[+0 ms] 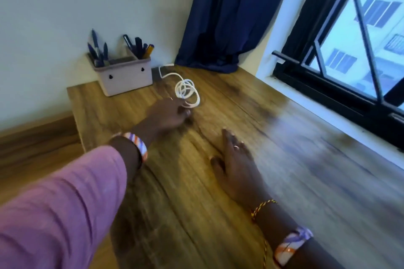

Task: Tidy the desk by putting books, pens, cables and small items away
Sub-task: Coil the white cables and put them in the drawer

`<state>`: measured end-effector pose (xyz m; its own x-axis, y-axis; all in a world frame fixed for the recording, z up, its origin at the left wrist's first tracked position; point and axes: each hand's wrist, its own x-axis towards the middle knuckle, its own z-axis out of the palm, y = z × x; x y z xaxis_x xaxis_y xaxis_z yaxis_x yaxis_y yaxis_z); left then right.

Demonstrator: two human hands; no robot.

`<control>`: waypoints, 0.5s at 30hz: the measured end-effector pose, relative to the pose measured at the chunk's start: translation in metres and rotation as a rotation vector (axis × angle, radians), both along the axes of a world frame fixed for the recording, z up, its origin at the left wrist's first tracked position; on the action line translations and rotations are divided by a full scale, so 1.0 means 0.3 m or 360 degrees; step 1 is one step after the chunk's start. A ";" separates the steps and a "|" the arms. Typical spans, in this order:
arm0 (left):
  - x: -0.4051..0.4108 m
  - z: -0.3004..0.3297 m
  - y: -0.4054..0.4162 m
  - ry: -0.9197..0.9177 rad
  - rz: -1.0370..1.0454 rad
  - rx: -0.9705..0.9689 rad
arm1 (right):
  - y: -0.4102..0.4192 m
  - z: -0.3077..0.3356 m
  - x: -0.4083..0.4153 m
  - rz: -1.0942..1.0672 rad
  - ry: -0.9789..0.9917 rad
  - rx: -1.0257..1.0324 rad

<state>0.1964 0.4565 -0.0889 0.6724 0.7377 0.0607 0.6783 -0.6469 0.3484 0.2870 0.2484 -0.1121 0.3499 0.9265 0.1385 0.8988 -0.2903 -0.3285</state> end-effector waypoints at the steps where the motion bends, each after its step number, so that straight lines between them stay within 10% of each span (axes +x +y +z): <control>1: -0.021 -0.003 -0.058 0.0008 -0.0082 0.0065 | -0.005 0.005 -0.002 -0.0073 0.0077 0.0090; 15: -0.499 -0.071 -0.735 -0.0374 -0.0624 0.0145 | -0.360 0.025 -0.300 0.0071 -0.0109 0.0137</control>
